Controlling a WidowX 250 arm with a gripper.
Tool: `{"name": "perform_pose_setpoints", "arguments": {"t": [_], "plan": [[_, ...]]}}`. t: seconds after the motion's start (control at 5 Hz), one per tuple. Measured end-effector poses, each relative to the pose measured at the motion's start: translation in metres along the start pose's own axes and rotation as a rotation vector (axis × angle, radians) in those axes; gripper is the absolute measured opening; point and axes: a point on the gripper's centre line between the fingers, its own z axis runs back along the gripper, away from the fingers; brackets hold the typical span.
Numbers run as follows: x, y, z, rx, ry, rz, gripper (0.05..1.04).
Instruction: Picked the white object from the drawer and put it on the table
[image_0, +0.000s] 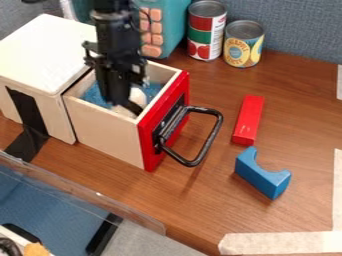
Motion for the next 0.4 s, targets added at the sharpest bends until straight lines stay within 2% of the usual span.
{"name": "perform_pose_setpoints", "arguments": {"t": [0.2,0.4], "plan": [[-0.002,-0.005,0.025,0.008,-0.045,0.050,0.059],[0.007,-0.032,0.031,0.141,-0.020,0.180,0.049]]}}
